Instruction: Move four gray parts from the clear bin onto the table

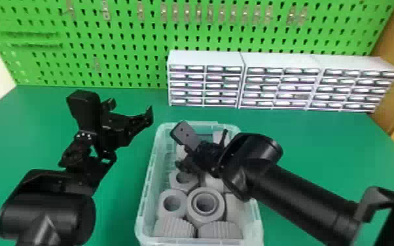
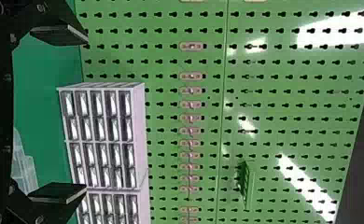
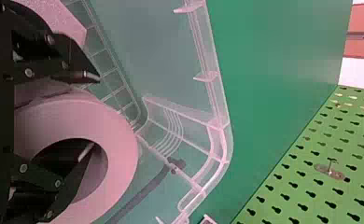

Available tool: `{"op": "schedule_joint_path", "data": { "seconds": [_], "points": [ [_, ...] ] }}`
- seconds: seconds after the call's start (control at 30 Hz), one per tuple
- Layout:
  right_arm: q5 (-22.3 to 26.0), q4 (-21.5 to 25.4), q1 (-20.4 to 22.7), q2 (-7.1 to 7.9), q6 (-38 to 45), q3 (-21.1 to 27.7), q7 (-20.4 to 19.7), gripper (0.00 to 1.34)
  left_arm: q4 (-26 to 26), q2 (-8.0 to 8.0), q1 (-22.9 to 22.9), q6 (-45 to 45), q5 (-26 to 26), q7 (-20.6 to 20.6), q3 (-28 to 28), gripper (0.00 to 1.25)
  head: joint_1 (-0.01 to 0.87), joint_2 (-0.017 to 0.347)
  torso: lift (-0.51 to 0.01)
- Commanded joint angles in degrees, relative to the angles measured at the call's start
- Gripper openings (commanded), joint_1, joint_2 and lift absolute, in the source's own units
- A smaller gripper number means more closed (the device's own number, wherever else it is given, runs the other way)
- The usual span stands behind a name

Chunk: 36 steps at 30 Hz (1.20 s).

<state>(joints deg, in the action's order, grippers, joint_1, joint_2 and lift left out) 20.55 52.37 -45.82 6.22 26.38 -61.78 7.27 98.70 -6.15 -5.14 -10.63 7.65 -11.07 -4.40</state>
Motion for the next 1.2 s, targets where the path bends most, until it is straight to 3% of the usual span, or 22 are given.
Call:
{"op": "schedule_joint_path", "data": {
  "seconds": [0.0, 0.07, 0.6, 0.9, 1.17],
  "points": [
    [-0.9, 0.9, 0.1, -0.06, 0.0, -0.4, -1.4, 0.23, 0.0, 0.0, 0.1, 0.0, 0.0, 0.0, 0.0, 1.08, 0.686, 0.026, -0.05],
    [-1.0, 1.3, 0.3, 0.02, 0.0, -0.4, -2.4, 0.13, 0.0, 0.0, 0.1, 0.0, 0.0, 0.0, 0.0, 1.08, 0.686, 0.026, -0.05],
    [-2.1, 2.9, 0.5, 0.02, -0.5, -0.7, -3.1, 0.12, 0.0, 0.0, 0.3, 0.0, 0.0, -0.1, 0.1, 1.08, 0.686, 0.026, -0.05],
    [-7.9, 11.0, 1.5, 0.2, 4.2, 2.6, -3.1, 0.13, 0.1, 0.0, 1.0, 0.0, -0.1, 0.0, 0.7, 1.08, 0.686, 0.026, -0.05],
    [-11.8, 22.3, 4.5, 2.22, 10.5, 7.4, -3.1, 0.13, 0.7, 0.0, 1.9, 0.0, -0.4, 0.0, 1.5, 1.08, 0.686, 0.026, -0.05]
  ]
}}
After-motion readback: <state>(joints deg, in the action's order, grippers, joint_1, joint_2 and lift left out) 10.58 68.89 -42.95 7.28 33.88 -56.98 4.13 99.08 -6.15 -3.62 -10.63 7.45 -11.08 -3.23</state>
